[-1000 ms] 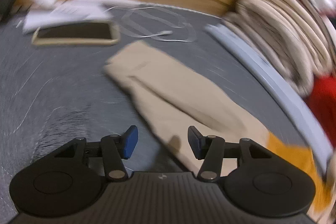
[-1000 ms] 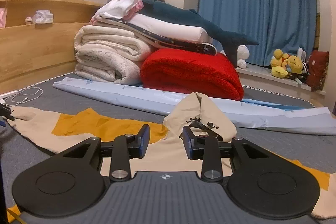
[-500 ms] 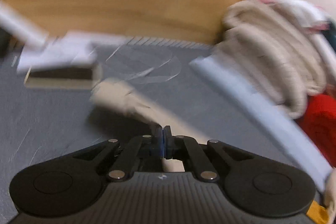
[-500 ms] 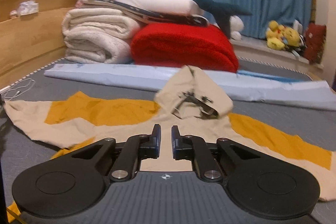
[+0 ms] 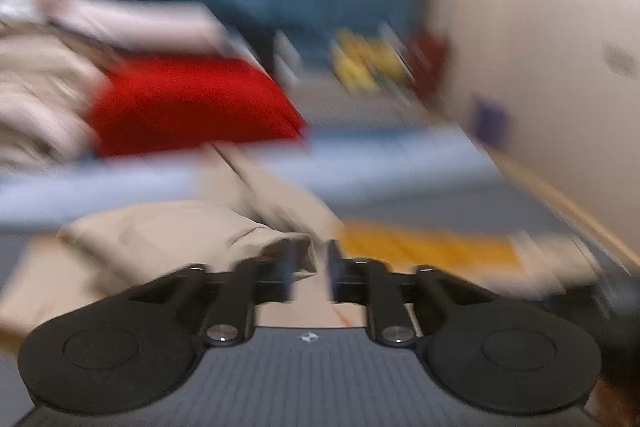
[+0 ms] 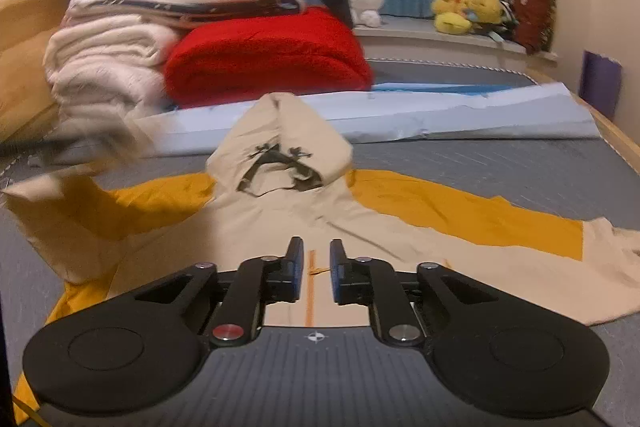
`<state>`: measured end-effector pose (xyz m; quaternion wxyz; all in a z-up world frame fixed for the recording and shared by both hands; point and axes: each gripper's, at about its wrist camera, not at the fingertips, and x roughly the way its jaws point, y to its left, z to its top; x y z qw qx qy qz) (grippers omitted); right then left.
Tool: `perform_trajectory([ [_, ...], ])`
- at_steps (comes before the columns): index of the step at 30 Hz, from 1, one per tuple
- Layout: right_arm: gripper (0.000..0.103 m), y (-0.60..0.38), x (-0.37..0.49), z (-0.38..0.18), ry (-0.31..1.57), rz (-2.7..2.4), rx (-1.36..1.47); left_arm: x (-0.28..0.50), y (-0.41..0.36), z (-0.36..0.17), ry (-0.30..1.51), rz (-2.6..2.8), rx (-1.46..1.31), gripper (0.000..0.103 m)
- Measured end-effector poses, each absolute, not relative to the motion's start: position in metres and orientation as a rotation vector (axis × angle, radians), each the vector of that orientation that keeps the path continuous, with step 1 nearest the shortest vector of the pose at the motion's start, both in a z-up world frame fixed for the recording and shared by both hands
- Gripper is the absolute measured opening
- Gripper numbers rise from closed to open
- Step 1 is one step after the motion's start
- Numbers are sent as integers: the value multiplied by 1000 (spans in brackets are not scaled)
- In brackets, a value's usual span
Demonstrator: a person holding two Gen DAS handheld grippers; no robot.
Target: Fold large clothes
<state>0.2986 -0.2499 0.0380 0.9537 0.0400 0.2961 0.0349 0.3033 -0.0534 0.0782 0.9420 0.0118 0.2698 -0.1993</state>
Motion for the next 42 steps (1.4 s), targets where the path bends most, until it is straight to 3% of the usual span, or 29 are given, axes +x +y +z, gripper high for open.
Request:
perform_trajectory([
  [5, 20, -273, 302, 40, 594, 40, 141, 270, -45, 73, 690, -320, -72, 28],
  [9, 20, -277, 306, 31, 587, 41, 160, 279, 1, 65, 670, -119, -92, 29],
  [15, 21, -275, 330, -4, 699, 39, 218, 358, 58, 37, 807, 76, -56, 29],
  [19, 29, -283, 354, -30, 795, 7, 380, 376, 70, 38, 764, 127, -64, 42],
  [24, 43, -299, 380, -71, 891, -92, 567, 387, 79, 28, 810, 109, -94, 42],
  [33, 44, -319, 404, -119, 934, -194, 786, 397, 86, 13, 813, 93, -49, 42],
  [34, 42, -319, 406, -118, 922, -196, 781, 399, 86, 12, 815, 97, -51, 42],
  [37, 10, -314, 409, -107, 859, -183, 716, 405, 88, 8, 823, 109, -53, 42],
  [42, 6, -311, 399, -62, 672, -128, 615, 412, 88, 2, 832, 116, -43, 42],
])
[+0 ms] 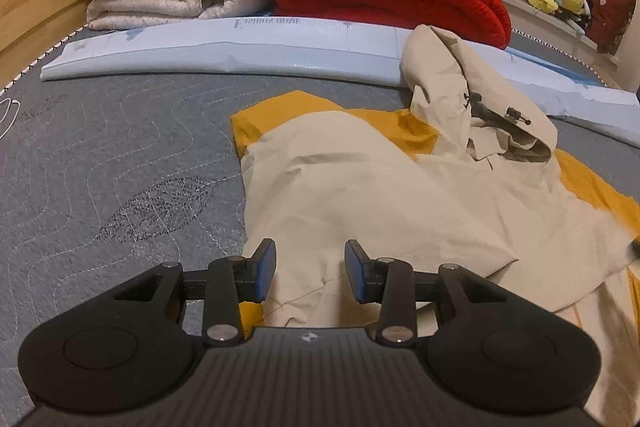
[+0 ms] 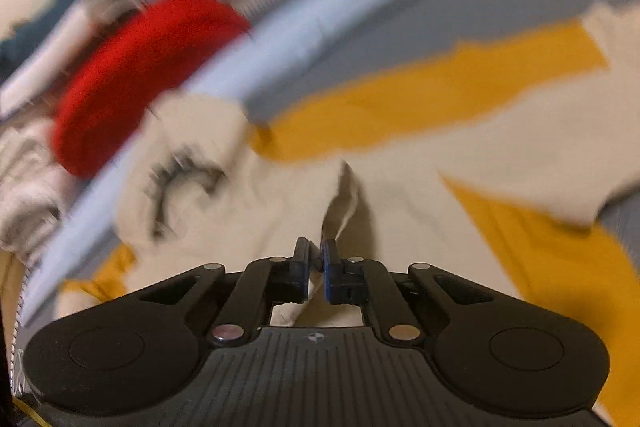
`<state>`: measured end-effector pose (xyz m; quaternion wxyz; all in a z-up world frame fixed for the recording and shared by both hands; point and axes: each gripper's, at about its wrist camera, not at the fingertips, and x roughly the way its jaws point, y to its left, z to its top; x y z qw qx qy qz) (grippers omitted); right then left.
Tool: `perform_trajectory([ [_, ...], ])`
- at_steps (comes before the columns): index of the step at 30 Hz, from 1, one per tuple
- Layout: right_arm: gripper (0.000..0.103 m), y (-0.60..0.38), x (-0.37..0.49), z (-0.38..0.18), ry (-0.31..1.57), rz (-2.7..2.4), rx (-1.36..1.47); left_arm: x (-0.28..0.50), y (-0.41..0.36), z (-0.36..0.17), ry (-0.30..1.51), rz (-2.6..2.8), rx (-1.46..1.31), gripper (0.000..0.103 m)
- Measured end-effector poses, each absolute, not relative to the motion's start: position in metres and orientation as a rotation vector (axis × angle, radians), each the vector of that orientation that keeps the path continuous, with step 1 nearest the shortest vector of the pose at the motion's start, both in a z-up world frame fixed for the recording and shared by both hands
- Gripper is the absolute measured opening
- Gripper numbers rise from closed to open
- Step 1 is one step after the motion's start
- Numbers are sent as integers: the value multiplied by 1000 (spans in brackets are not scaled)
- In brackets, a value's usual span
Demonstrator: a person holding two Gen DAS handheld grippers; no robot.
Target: Fold large clothes
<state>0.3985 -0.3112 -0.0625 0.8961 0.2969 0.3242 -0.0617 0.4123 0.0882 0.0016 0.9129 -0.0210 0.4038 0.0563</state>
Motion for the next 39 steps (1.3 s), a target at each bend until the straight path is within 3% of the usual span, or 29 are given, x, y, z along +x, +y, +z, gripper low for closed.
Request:
perform_trajectory([
  [3, 5, -314, 376, -20, 429, -156, 508, 415, 90, -2, 838, 120, -39, 42],
  [6, 5, -327, 366, -1, 333, -239, 463, 416, 90, -7, 856, 110, -37, 42],
  [11, 11, -361, 386, -26, 502, -516, 479, 422, 90, -32, 960, 97, -20, 42],
  [15, 11, -370, 398, -33, 532, -454, 505, 426, 101, -56, 1076, 147, -2, 43],
  [20, 22, -374, 426, -61, 682, -255, 594, 424, 99, -43, 1029, 142, -14, 43],
  [26, 27, -379, 433, -105, 925, -332, 613, 425, 99, -58, 1086, 151, -10, 43],
  [29, 30, -384, 428, -102, 910, -331, 640, 423, 93, -40, 1030, 133, -12, 44],
  [35, 32, -388, 420, -102, 930, -336, 655, 424, 87, -54, 1072, 144, 7, 46],
  [39, 32, -382, 413, -71, 827, -305, 571, 414, 71, -27, 956, 114, 28, 51],
])
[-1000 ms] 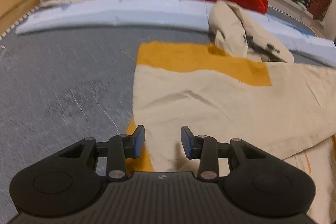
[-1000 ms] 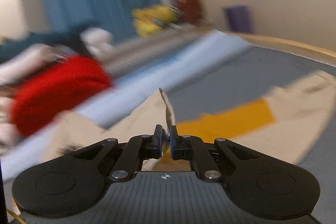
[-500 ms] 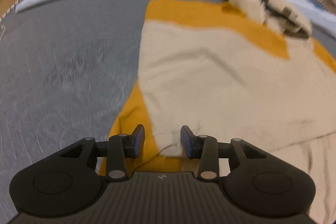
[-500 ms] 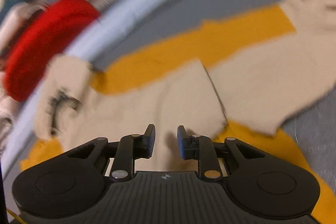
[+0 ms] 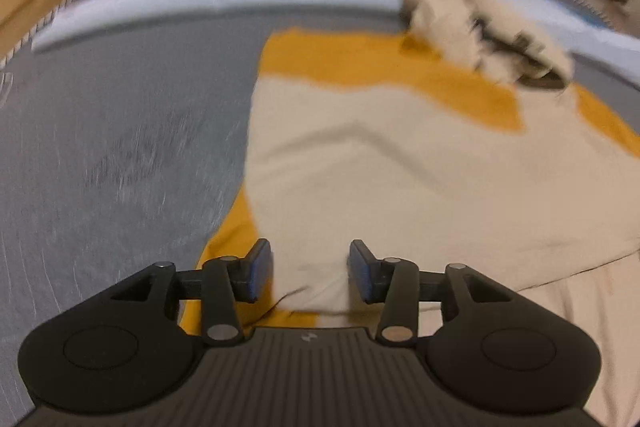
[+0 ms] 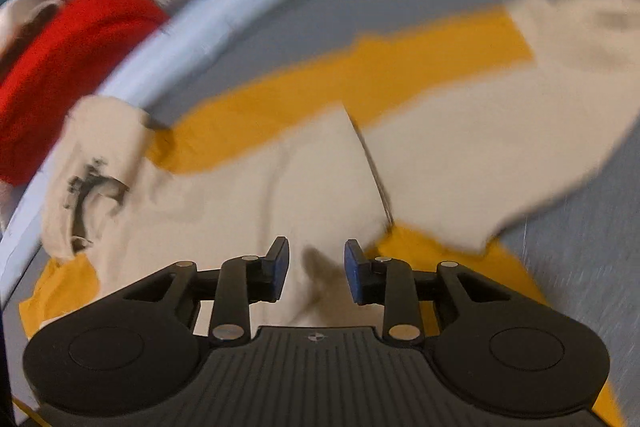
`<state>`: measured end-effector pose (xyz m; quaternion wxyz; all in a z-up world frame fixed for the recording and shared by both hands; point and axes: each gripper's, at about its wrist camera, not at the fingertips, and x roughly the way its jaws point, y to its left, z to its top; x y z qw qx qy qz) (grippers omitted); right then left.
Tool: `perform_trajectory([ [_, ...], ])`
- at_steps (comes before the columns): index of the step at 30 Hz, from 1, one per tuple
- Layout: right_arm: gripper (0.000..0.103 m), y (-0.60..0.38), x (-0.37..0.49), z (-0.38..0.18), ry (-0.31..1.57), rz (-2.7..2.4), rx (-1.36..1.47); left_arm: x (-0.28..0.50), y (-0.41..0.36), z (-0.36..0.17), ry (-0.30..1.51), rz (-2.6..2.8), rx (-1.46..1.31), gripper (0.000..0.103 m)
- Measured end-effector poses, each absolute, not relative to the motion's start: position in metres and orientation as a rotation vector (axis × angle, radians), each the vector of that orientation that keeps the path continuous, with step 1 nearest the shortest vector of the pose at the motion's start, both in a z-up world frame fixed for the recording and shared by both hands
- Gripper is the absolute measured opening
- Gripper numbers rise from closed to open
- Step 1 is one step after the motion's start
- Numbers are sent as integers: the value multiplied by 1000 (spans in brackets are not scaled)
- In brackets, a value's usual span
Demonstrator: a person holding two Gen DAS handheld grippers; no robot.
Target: Fold large clothes
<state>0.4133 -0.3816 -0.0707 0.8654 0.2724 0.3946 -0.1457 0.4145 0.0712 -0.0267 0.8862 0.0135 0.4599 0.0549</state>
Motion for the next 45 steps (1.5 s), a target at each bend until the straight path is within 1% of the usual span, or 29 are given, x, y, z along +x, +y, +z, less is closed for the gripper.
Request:
perform_trajectory([
  [1, 32, -379, 411, -62, 790, -296, 534, 411, 63, -19, 925, 96, 44, 53],
  [2, 34, -380, 405, -53, 752, -286, 498, 407, 55, -13, 899, 76, 60, 58],
  [5, 38, -381, 394, -32, 662, -256, 414, 394, 30, -2, 827, -2, 111, 65],
  [8, 39, -391, 380, -22, 617, -241, 370, 381, 6, -1, 803, -66, 145, 65],
  [14, 39, -433, 366, -14, 590, -267, 381, 363, -28, 2, 781, -176, 159, 66],
  [16, 39, -453, 360, -14, 579, -282, 399, 360, -34, 3, 773, -189, 163, 68],
  [20, 39, -513, 338, -13, 552, -332, 468, 357, -35, 2, 775, -194, 154, 68],
  [21, 36, -528, 331, -15, 546, -349, 484, 358, -35, 1, 777, -192, 154, 68],
  [22, 28, -542, 325, -17, 539, -365, 500, 359, -33, -1, 778, -193, 154, 68],
  [23, 23, -558, 319, -20, 533, -385, 513, 359, -32, -2, 780, -196, 154, 68],
  [28, 25, -635, 292, -42, 524, -551, 535, 357, -37, -6, 784, -213, 168, 68],
  [29, 26, -649, 287, -47, 521, -585, 543, 358, -38, -7, 786, -214, 168, 68],
  [33, 28, -701, 273, -81, 513, -653, 652, 361, -41, -13, 788, -210, 173, 68],
  [34, 30, -711, 273, -92, 516, -663, 695, 362, -42, -14, 789, -210, 174, 68],
  [35, 32, -717, 273, -101, 518, -666, 731, 362, -42, -16, 791, -209, 176, 68],
  [39, 32, -739, 274, -141, 517, -679, 851, 365, -44, -21, 798, -207, 184, 68],
  [45, 33, -754, 271, -166, 485, -691, 927, 371, -45, -27, 814, -211, 174, 68],
])
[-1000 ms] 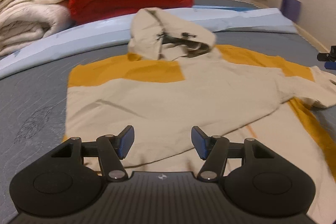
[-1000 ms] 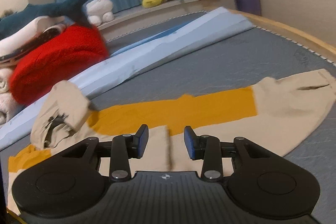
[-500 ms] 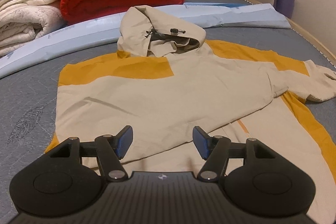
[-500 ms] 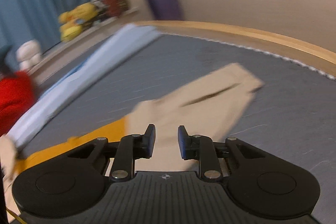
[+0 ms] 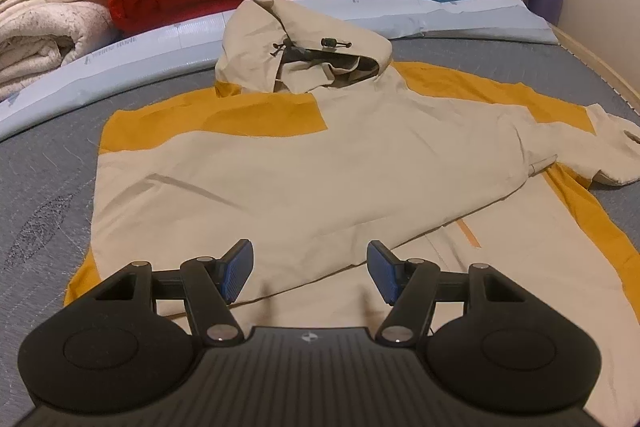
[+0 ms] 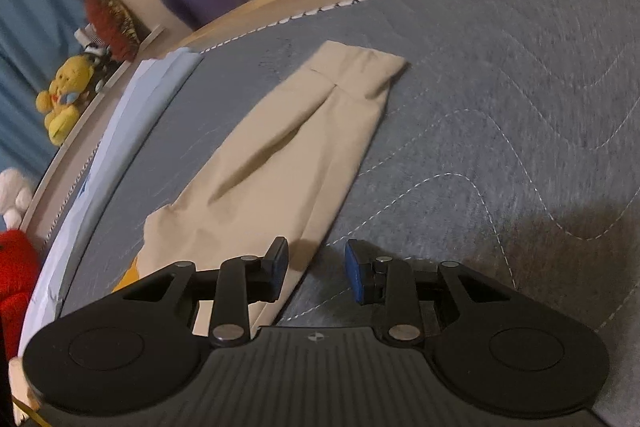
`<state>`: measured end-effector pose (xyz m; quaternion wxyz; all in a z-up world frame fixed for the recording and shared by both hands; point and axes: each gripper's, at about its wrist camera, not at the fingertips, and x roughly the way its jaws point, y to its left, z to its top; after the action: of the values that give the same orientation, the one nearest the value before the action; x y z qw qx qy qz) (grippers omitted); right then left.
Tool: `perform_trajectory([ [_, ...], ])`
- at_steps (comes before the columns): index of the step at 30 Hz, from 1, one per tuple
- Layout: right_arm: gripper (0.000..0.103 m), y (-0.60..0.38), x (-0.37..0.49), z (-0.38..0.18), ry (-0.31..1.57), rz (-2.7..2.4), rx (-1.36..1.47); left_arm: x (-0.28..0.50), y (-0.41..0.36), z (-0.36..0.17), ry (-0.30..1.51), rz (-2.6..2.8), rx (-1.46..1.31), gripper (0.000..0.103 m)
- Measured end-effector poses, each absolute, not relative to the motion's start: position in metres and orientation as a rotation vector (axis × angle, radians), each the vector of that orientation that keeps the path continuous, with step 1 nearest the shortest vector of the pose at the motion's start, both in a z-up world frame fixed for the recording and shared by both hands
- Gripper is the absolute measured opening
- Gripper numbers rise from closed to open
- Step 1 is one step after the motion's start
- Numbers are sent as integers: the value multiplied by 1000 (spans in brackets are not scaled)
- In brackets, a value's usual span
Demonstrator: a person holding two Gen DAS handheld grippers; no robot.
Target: Fold large clothes
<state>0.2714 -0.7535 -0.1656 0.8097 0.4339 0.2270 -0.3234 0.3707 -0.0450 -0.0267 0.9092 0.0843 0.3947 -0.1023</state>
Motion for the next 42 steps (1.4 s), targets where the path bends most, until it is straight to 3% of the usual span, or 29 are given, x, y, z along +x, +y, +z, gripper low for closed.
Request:
perform_trajectory([
  [13, 33, -758, 288, -170, 410, -736, 907, 377, -37, -27, 822, -185, 142, 68],
  [15, 24, -756, 289, -169, 405, -749, 895, 377, -36, -26, 821, -182, 142, 68],
  [16, 12, -757, 291, -168, 403, -756, 890, 376, -35, -26, 819, -179, 142, 68],
  [17, 6, -758, 293, -168, 399, -759, 893, 376, -33, -25, 819, -175, 140, 68],
  [22, 2, -732, 313, -127, 330, -822, 775, 376, -17, -17, 816, -150, 100, 68],
  [27, 2, -620, 362, -32, 270, -720, 331, 383, 12, -1, 811, -97, 25, 68],
  [32, 2, -441, 382, 34, 256, -271, 155, 391, 55, 17, 813, -25, -112, 68],
  [38, 4, -262, 354, 42, 469, 331, 120, 395, 90, 27, 807, 32, -204, 68],
  [42, 18, -223, 327, 25, 611, 364, 143, 397, 103, 25, 829, 31, -280, 68],
])
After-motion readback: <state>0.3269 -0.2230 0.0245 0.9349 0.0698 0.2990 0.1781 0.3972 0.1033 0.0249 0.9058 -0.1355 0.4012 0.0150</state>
